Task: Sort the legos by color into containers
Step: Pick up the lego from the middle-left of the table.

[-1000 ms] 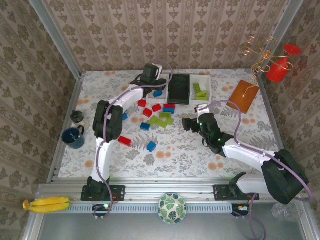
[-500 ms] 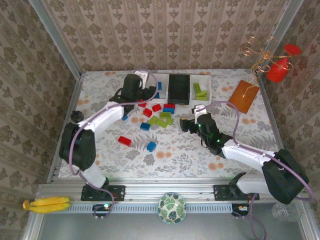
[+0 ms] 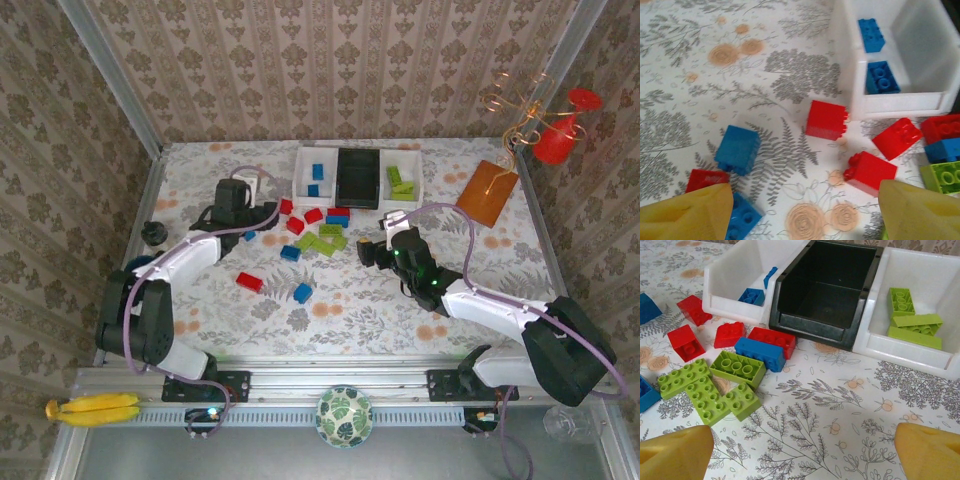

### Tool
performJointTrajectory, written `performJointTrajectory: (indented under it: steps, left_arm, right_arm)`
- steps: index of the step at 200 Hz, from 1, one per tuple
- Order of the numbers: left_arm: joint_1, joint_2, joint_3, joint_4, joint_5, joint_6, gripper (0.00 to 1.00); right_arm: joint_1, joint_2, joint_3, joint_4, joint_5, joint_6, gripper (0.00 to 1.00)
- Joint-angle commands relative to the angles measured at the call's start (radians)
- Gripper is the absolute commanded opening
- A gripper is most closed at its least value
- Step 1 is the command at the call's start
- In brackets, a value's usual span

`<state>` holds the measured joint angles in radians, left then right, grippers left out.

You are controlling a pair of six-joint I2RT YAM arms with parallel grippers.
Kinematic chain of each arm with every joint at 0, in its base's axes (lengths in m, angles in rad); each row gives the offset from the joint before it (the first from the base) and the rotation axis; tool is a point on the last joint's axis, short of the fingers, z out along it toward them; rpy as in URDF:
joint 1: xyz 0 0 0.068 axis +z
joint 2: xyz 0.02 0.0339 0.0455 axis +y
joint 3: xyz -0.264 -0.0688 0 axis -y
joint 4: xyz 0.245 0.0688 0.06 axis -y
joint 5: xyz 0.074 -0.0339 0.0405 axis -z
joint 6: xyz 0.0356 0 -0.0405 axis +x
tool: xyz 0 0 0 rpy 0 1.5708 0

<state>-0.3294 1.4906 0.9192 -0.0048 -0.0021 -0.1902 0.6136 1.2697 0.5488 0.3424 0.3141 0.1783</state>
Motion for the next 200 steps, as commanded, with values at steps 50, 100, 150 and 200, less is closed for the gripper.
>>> performJointTrajectory:
  steps: [50,100,150,200]
  left_arm:
    - [0.066,0.143,0.093,-0.143,-0.009,0.03,0.79]
    - [0.107,0.178,0.089,-0.182,-0.01,-0.063,0.73]
    - [0.097,0.182,0.045,-0.164,0.012,-0.109,0.71]
    - [0.093,0.193,0.027,-0.141,0.036,-0.124,0.64]
  right_arm:
    - [0.008,0.061,0.026,0.038,0.011,-0.003,0.95]
    - [0.008,0.05,0.025,0.027,0.015,-0.001,0.95]
    - [0.008,0.062,0.034,0.019,0.009,0.008,0.95]
    - [0.009,0.066,0.037,0.013,0.009,0.011,0.95]
